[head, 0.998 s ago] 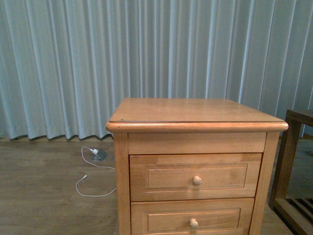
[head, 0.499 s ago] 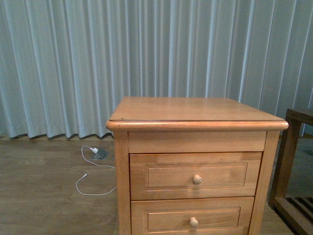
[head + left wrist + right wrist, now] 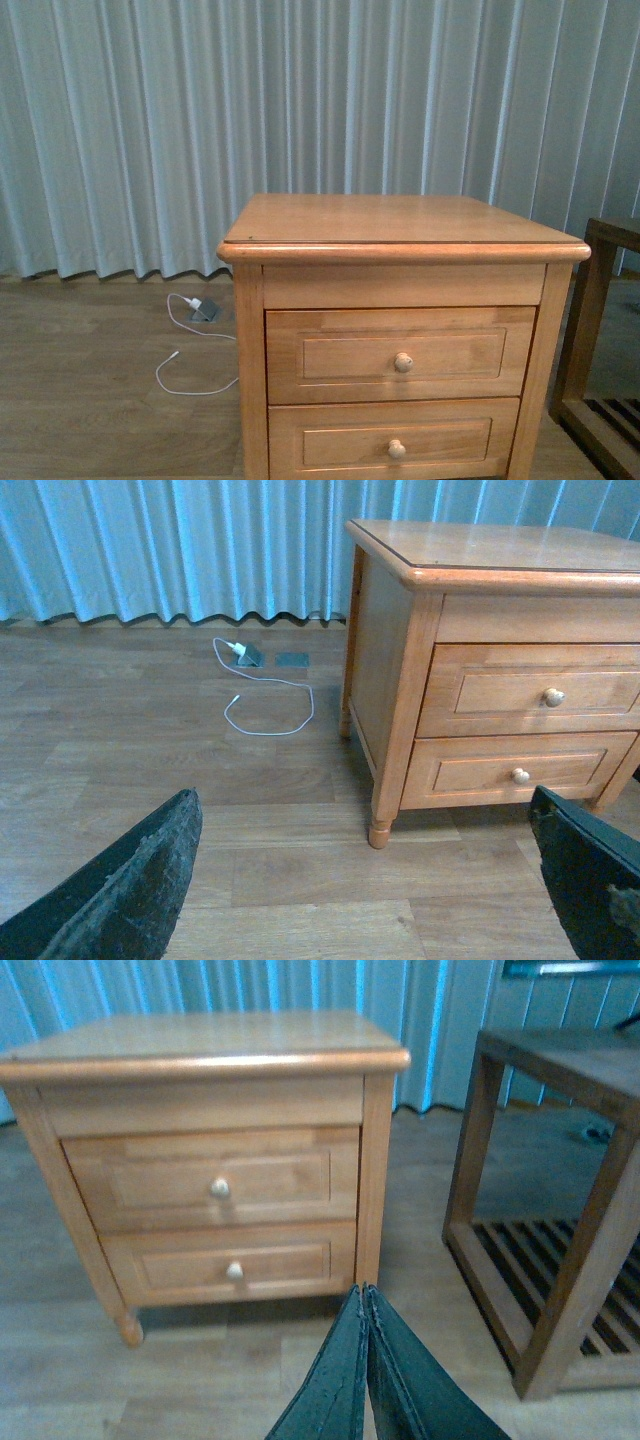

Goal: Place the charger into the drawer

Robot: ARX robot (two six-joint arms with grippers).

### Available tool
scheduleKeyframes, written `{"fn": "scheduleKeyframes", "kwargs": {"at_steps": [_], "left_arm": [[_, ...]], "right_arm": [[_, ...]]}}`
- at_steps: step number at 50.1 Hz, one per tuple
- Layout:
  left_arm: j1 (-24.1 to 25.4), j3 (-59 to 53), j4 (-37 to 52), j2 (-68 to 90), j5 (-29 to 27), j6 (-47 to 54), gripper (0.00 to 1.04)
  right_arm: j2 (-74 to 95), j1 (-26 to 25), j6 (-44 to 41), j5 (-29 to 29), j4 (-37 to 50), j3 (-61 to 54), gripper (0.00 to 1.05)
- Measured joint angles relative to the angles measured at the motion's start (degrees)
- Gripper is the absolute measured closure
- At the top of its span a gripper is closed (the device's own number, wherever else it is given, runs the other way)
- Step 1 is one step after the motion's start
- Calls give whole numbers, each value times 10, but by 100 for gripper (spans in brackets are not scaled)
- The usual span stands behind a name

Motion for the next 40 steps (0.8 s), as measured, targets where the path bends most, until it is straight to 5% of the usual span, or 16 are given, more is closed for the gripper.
{"fn": "scheduleKeyframes", "kwargs": {"at_steps": [34, 40], "left_arm": [[0, 0, 0, 0, 0, 0, 6], [0, 0, 0, 0, 0, 0, 6]], "right_arm": [[-34, 0, 0, 0, -16, 0, 102], [-34, 0, 0, 0, -16, 0, 82]]}}
